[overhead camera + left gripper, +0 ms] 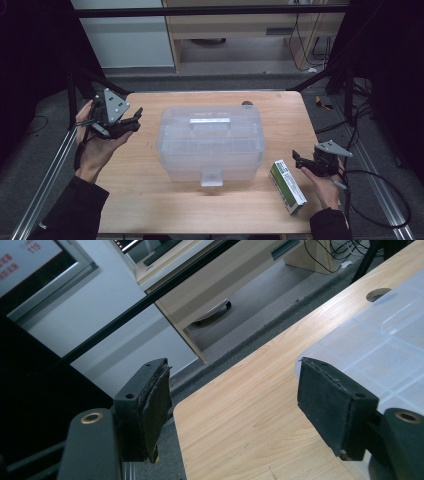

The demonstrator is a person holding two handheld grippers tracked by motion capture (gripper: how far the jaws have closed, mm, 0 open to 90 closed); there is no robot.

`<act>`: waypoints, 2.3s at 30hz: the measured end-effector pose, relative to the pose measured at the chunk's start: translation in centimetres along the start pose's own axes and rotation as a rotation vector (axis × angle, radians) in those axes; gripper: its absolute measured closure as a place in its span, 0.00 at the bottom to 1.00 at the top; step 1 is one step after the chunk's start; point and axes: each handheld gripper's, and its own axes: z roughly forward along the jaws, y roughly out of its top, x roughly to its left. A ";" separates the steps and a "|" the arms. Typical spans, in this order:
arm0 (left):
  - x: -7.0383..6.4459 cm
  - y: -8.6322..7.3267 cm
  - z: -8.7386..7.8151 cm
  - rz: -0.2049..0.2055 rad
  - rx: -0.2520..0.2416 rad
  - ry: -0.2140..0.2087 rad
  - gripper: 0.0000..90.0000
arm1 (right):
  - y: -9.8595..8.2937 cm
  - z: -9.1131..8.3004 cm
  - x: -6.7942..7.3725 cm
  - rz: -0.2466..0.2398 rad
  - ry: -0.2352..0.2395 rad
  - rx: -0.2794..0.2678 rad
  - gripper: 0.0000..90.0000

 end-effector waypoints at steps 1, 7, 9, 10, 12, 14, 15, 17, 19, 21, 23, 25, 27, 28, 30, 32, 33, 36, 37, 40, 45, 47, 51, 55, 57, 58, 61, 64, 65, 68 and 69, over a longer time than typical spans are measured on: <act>-0.1 0.1 0.0 0.010 -0.001 0.000 0.32 | 0.0 0.0 0.0 0.000 0.000 -0.001 0.18; -0.7 0.8 0.0 0.069 0.001 -0.005 0.32 | 0.0 0.0 0.0 -0.007 -0.001 0.003 0.19; -1.0 0.9 0.1 0.078 0.000 -0.016 0.32 | 0.0 0.0 0.0 -0.018 -0.005 0.005 0.19; -1.1 1.0 0.1 0.089 0.002 -0.016 0.32 | 0.0 0.0 0.1 -0.018 -0.006 0.006 0.20; -1.4 1.1 0.3 0.122 0.006 -0.017 0.32 | -0.1 0.1 0.1 -0.023 -0.007 0.006 0.20; -2.1 1.4 0.4 0.174 0.013 -0.021 0.32 | -0.1 0.1 0.2 -0.027 -0.008 0.008 0.20; -2.1 1.4 0.4 0.174 0.013 -0.021 0.32 | -0.1 0.1 0.2 -0.026 -0.009 0.007 0.20; -2.5 1.5 0.4 0.202 0.008 -0.026 0.32 | -0.1 0.1 0.1 -0.026 -0.009 0.008 0.20; -2.8 1.8 0.3 0.233 0.011 -0.036 0.32 | -0.1 0.1 0.1 -0.027 -0.011 0.008 0.20; -3.2 1.9 0.3 0.252 0.007 -0.047 0.32 | -0.1 0.1 0.1 -0.029 -0.012 0.010 0.20; -3.5 2.2 0.2 0.282 0.009 -0.053 0.32 | -0.1 0.1 0.1 -0.030 -0.011 0.010 0.20; -3.9 2.4 0.3 0.300 0.011 -0.057 0.32 | -0.1 0.1 0.2 -0.030 -0.011 0.011 0.20; -4.1 2.6 0.3 0.332 0.012 -0.059 0.32 | -0.1 0.1 0.2 -0.030 -0.012 0.011 0.20; -4.3 2.7 0.3 0.332 0.011 -0.062 0.32 | -0.1 0.1 0.2 -0.030 -0.010 0.011 0.20; -4.5 2.9 0.3 0.356 0.010 -0.067 0.32 | -0.1 0.1 0.2 -0.031 -0.011 0.012 0.20; -4.8 3.0 0.3 0.368 0.013 -0.073 0.32 | -0.2 0.1 0.2 -0.031 -0.011 0.014 0.20; -5.0 3.0 0.4 0.375 0.013 -0.076 0.32 | -0.2 0.1 0.2 -0.030 -0.011 0.013 0.20; -5.3 3.2 0.5 0.396 0.019 -0.091 0.32 | -0.2 0.1 0.1 -0.031 -0.011 0.013 0.20; -5.4 3.2 0.5 0.399 0.021 -0.093 0.32 | -0.2 0.1 0.1 -0.030 -0.010 0.013 0.20; -5.6 3.2 0.6 0.406 0.021 -0.101 0.32 | -0.2 0.1 0.1 -0.028 -0.009 0.013 0.19; -5.9 3.4 0.8 0.430 0.018 -0.111 0.32 | -0.2 0.1 0.1 -0.031 -0.009 0.013 0.19; -6.0 3.5 0.8 0.439 0.014 -0.113 0.32 | -0.2 0.2 0.1 -0.031 -0.010 0.014 0.19; -6.4 3.8 0.9 0.453 0.007 -0.118 0.32 | -0.2 0.2 0.1 -0.033 -0.009 0.014 0.19; -6.9 4.2 1.1 0.467 -0.003 -0.128 0.32 | -0.2 0.1 0.1 -0.031 -0.007 0.015 0.19; -7.1 4.3 1.2 0.476 -0.002 -0.135 0.32 | -0.2 0.1 0.1 -0.037 -0.008 0.014 0.19; -7.2 4.3 1.3 0.482 0.000 -0.137 0.32 | -0.2 0.1 0.1 -0.038 -0.008 0.014 0.19; -7.6 4.5 1.4 0.495 0.004 -0.146 0.32 | -0.2 0.1 0.1 -0.041 -0.007 0.013 0.19; -7.9 4.7 1.5 0.508 0.007 -0.156 0.32 | -0.2 0.1 0.1 -0.042 -0.006 0.012 0.19; -8.0 4.8 1.5 0.512 0.006 -0.159 0.32 | -0.2 0.1 0.1 -0.040 -0.004 0.013 0.19; -8.3 4.9 1.4 0.532 0.014 -0.174 0.33 | -0.2 0.1 0.1 -0.043 -0.005 0.013 0.19; -8.4 4.9 1.4 0.537 0.014 -0.180 0.33 | -0.2 0.1 0.1 -0.044 -0.005 0.013 0.19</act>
